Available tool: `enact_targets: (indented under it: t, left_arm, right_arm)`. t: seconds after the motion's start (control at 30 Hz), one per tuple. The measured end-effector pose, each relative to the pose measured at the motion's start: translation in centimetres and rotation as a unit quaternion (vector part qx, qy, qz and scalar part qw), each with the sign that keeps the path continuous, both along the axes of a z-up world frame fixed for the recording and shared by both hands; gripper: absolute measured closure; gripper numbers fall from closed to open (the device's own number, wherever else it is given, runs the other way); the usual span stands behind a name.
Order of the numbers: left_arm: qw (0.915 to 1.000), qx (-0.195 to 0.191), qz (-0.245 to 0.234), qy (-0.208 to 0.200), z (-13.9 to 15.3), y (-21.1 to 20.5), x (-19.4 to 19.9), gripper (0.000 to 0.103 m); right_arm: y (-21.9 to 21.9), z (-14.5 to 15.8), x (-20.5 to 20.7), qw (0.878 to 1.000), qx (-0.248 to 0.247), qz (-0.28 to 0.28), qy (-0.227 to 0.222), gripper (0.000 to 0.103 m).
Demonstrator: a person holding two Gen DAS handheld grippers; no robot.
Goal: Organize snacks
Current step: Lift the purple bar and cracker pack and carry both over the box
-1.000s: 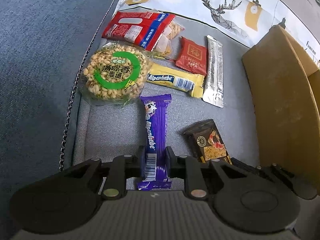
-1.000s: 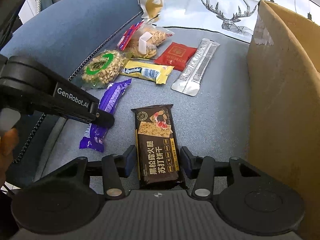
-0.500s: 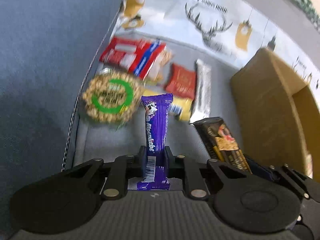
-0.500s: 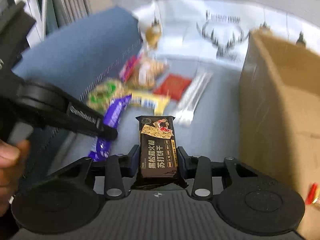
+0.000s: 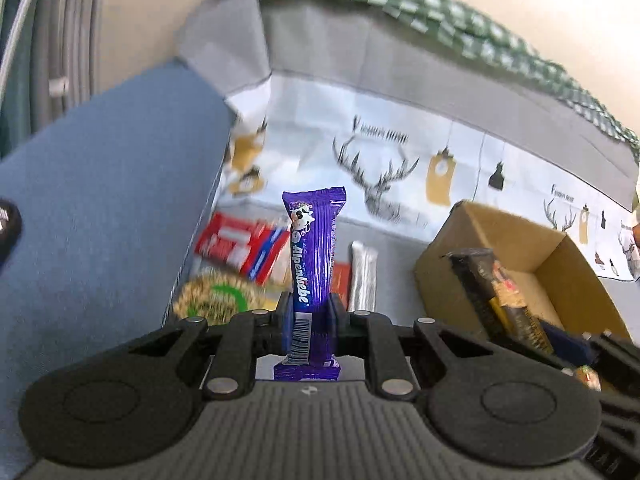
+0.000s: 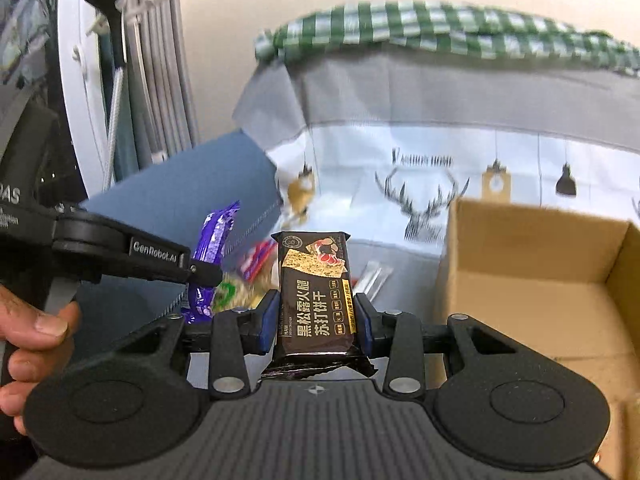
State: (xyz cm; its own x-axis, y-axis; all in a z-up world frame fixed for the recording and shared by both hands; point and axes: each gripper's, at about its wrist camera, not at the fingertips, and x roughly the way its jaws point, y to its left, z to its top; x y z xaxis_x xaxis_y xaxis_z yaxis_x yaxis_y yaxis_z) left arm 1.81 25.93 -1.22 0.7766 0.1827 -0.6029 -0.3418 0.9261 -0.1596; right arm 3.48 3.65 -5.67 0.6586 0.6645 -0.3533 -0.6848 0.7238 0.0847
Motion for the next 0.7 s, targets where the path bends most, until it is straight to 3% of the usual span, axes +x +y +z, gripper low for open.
enact_targets:
  t: [0.1, 0.3, 0.53, 0.7]
  left_arm:
    - [0.9992, 0.032, -0.001, -0.024, 1.0, -1.4, -0.2, 0.085]
    - [0.9974, 0.053, -0.009, -0.047, 1.6, -4.4, 0.1, 0.085]
    - [0.9949, 0.066, -0.032, -0.069, 1.9, -7.6, 1.2, 0.085]
    - [0.9930, 0.055, -0.048, -0.093, 2.0, -10.0, 2.0, 0.085]
  right_arm:
    - [-1.5, 1.0, 0.2, 1.000, 0.003, -0.016, -0.022, 0.062]
    - [-5.2, 2.2, 2.3, 0.997, 0.021, -0.063, -0.029, 0.062]
    - [-9.0, 2.5, 4.1, 0.994, 0.034, -0.099, -0.028, 0.062]
    - [-11.9, 2.7, 4.9, 0.991, 0.043, -0.122, -0.030, 0.062]
